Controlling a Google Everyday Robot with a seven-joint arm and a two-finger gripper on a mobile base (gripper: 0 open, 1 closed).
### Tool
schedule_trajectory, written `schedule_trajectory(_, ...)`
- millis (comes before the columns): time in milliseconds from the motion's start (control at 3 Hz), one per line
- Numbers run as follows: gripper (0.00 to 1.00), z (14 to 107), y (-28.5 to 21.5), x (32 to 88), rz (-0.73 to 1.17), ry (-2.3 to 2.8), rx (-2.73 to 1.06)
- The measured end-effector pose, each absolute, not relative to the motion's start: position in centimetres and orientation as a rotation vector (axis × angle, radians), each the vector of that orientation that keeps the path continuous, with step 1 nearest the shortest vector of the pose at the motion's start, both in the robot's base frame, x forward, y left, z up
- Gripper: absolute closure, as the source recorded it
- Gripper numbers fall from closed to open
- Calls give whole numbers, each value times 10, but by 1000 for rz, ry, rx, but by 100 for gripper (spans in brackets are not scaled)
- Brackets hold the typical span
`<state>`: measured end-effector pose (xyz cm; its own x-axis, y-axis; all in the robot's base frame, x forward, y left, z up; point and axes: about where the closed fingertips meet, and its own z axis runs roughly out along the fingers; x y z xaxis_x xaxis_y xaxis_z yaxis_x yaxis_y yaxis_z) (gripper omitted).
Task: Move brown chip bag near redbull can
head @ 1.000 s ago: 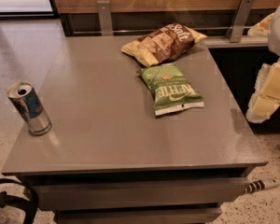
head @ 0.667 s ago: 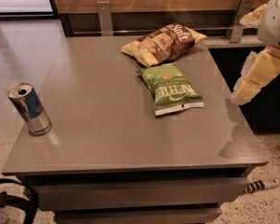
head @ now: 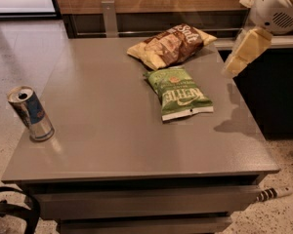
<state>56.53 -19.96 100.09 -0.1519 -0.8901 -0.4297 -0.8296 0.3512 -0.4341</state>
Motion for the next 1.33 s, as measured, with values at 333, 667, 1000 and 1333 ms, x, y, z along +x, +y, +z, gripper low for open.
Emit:
schedule_trajectory(333,0,1001,-200,565,-125,1992,-1493)
schedule_trajectory(667,0,999,-199,565,-117,1991,-1473)
schedule_trajectory(1000,0,992,-176,609,-92,1955,-1439)
schedule_trajectory(1333,0,982,-147,653,-58,1905,-1452)
